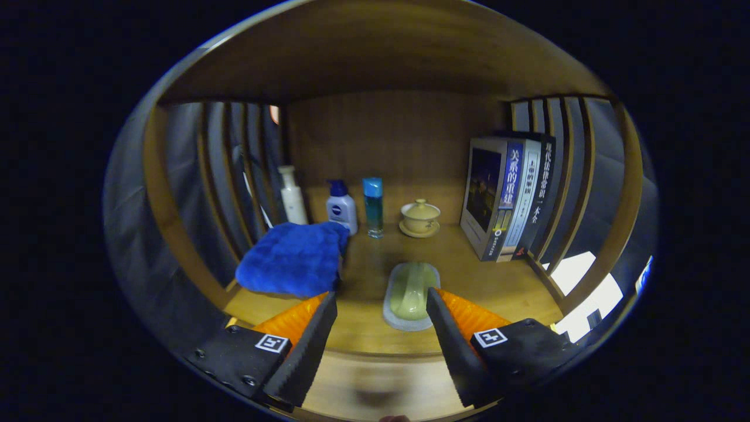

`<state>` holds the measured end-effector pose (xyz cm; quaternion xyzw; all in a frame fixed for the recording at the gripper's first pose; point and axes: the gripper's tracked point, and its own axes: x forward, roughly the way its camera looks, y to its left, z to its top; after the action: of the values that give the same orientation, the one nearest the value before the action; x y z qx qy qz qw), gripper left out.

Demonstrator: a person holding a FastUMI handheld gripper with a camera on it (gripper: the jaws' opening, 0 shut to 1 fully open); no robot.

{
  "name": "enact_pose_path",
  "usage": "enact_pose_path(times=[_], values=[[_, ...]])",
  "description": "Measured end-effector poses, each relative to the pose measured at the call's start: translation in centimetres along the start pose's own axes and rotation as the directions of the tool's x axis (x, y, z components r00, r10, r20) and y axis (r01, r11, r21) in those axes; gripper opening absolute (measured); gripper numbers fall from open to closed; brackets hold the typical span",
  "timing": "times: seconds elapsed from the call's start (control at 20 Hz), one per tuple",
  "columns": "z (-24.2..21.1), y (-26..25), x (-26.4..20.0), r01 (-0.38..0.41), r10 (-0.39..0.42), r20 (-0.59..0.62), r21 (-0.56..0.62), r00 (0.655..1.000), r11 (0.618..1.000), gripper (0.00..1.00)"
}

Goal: Pull open the drawer, take out the items inside it, and place them on the countertop above the cabinet.

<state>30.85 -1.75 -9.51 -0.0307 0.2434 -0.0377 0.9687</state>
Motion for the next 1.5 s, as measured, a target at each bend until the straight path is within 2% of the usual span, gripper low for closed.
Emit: enact_pose_path(times=[0.3, 0.55, 0.9, 1.25, 1.5], values=[[0.3, 3.7, -7.4, -0.107, 0.112, 0.103, -0.048, 0.988, 0.993, 0.99], [0.2, 5.8, -12.2, -0.12, 0.139, 0.226, -0.099, 0.964, 0.988, 0.98], [-2.4, 9.1, -16.3, -0.15, 0.195, 0.283, -0.174, 0.939, 0.973, 0.97], [-6.6, 10.1, -22.3, -0.11, 0.188, 0.366, -0.224, 0.911, 0.968, 0.98], [-10.9, 9.0, -25.1, -0.11, 0.158, 0.379, -0.145, 0.912, 0.983, 0.98]])
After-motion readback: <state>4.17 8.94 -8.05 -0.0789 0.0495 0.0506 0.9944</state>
